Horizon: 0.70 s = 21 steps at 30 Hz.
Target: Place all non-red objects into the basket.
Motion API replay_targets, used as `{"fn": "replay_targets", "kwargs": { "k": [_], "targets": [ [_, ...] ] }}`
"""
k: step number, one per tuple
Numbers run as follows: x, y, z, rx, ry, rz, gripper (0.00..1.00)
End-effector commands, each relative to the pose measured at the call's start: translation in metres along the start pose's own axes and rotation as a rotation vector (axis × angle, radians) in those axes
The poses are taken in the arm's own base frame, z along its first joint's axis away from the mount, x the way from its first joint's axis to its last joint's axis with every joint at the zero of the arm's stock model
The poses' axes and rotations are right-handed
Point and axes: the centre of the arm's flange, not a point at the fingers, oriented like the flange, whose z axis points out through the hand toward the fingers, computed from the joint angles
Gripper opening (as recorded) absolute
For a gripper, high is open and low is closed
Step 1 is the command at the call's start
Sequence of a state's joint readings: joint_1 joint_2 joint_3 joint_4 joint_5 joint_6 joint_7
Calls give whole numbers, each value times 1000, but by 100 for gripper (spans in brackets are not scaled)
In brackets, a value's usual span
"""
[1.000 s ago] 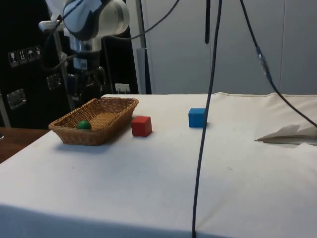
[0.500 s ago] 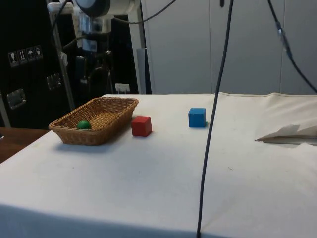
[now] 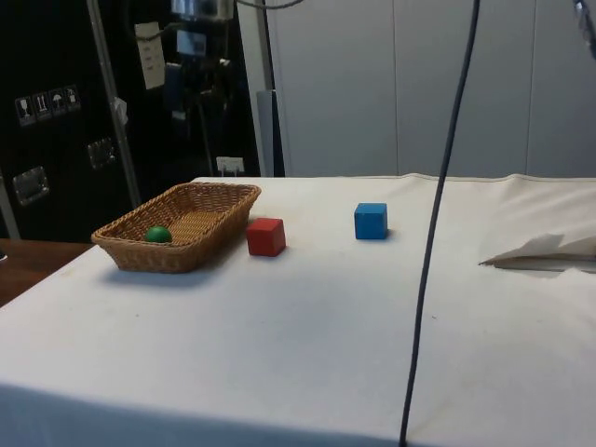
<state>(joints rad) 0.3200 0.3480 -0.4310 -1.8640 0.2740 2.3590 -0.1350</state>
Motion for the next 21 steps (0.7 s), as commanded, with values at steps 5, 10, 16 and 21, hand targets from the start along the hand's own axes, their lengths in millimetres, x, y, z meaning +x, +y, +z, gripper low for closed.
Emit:
{"fn": "replay_targets", "kwargs": {
  "k": [5, 10, 16, 21],
  "targets": [
    [-17, 3, -19, 3, -1, -3, 100],
    [-34, 6, -31, 8, -3, -13, 100],
    [-49, 8, -40, -5, -8, -35, 100],
    [-59, 10, -42, -17, -14, -52, 100]
  ]
}}
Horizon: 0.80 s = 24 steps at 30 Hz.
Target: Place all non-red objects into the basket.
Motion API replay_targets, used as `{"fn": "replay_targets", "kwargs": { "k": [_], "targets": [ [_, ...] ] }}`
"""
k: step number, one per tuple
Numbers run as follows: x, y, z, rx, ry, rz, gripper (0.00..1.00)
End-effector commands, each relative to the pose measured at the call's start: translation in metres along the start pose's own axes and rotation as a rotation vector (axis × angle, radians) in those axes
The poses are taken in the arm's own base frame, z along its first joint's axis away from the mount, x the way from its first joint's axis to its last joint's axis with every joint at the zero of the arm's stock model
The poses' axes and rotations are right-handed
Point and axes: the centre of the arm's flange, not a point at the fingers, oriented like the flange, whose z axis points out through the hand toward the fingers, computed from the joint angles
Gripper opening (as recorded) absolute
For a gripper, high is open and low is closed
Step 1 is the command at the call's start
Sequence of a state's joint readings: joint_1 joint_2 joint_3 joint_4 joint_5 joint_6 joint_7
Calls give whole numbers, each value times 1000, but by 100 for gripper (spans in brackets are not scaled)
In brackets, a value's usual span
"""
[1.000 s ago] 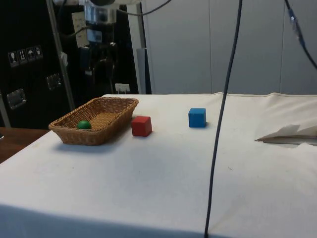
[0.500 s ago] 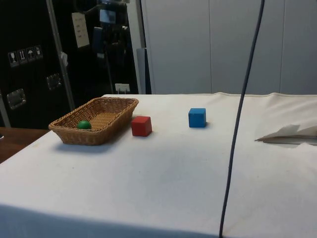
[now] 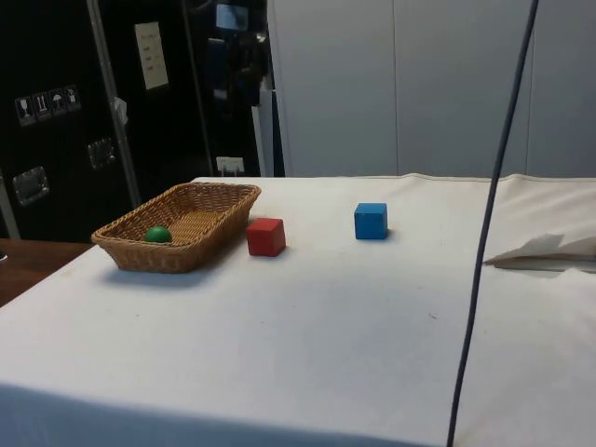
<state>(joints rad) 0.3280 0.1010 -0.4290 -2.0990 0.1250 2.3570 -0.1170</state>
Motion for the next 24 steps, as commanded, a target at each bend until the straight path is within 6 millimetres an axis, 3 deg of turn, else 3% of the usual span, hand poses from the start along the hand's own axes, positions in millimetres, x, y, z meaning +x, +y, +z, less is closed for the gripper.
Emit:
{"fn": "replay_targets", "kwargs": {
  "k": [1, 13, 21, 24],
  "targets": [
    [-2, 1, 1, -16, 4, -2, 100],
    [-27, 3, 19, -30, -34, -46, 100],
    [-56, 16, 34, -22, -42, -88, 100],
    [-58, 18, 35, -20, -45, -91, 100]
  ]
}}
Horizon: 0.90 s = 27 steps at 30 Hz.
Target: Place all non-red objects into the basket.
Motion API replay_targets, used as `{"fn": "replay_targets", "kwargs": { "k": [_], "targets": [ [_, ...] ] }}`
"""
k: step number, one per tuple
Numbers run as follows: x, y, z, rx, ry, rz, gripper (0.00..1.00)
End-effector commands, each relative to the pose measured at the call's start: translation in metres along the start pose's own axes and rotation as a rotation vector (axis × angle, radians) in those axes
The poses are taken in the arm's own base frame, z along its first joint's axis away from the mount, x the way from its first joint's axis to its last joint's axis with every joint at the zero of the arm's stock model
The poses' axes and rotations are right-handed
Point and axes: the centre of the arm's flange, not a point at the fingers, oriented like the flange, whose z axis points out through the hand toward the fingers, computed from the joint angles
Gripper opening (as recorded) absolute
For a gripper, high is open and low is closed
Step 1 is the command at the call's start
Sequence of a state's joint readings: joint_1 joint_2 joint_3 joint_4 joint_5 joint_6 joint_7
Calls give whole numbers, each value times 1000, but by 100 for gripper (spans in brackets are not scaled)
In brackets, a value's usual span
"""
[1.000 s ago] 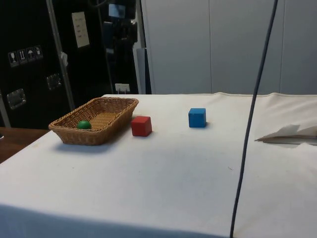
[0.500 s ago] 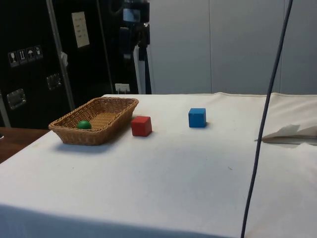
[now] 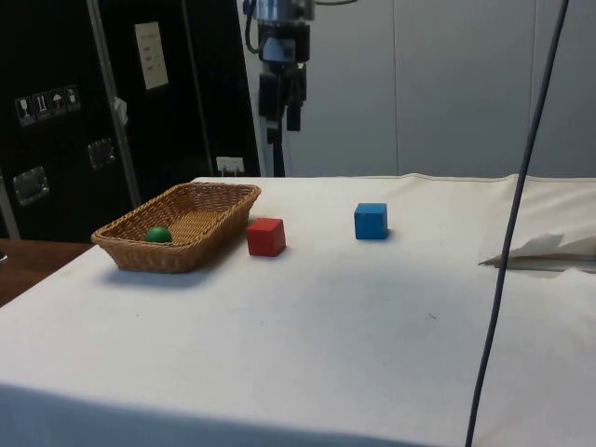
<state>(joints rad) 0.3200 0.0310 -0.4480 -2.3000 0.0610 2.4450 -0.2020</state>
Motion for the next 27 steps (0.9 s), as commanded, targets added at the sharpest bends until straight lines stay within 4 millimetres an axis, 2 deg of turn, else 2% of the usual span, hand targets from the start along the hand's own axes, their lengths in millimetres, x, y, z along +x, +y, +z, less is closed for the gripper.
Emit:
{"fn": "replay_targets", "kwargs": {
  "k": [1, 7, 16, 17, 27],
  "targets": [
    [-4, 3, 0, 2, 5, -9, 100],
    [-12, 13, 6, 4, -13, -31, 100],
    [-37, 34, 21, 25, -24, -70, 100],
    [-33, 32, 21, 18, -33, -65, 100],
    [-65, 61, 39, 30, -49, -89, 100]
  ]
}}
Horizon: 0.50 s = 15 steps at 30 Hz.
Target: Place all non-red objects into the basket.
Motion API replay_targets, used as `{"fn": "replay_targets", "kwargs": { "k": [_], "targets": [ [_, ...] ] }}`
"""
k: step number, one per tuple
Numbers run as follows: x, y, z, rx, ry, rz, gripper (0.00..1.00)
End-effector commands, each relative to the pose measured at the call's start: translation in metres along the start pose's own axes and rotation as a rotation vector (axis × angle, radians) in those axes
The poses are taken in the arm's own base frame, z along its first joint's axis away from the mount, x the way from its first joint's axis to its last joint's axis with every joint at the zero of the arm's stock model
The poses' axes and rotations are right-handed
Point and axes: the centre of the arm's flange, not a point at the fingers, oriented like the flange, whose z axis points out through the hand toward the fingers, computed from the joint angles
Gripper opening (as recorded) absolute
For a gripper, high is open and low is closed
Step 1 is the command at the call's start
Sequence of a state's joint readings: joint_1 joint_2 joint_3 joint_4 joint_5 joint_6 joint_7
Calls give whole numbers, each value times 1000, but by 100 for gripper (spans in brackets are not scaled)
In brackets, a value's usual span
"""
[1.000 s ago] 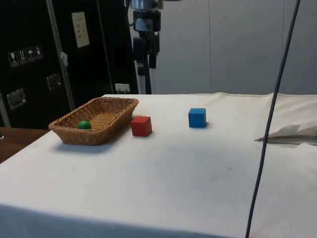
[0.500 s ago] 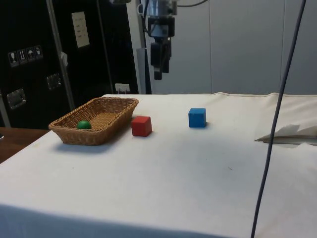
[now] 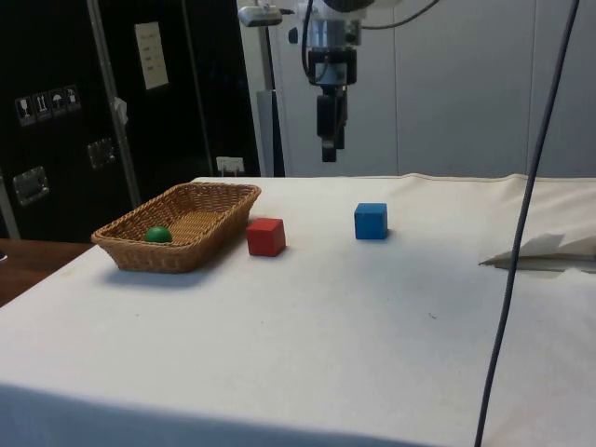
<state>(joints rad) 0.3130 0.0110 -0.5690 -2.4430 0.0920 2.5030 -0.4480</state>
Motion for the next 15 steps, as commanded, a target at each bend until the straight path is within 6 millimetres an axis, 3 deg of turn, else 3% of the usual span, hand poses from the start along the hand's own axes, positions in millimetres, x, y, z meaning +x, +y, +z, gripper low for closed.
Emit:
{"fn": "replay_targets", "kwargs": {
  "k": [1, 9, 15],
  "targets": [
    [-3, 3, 2, 1, -4, -1, 100],
    [-29, 23, 17, 0, -16, 5, 100],
    [-39, 28, 30, -13, -26, 5, 100]
  ]
}}
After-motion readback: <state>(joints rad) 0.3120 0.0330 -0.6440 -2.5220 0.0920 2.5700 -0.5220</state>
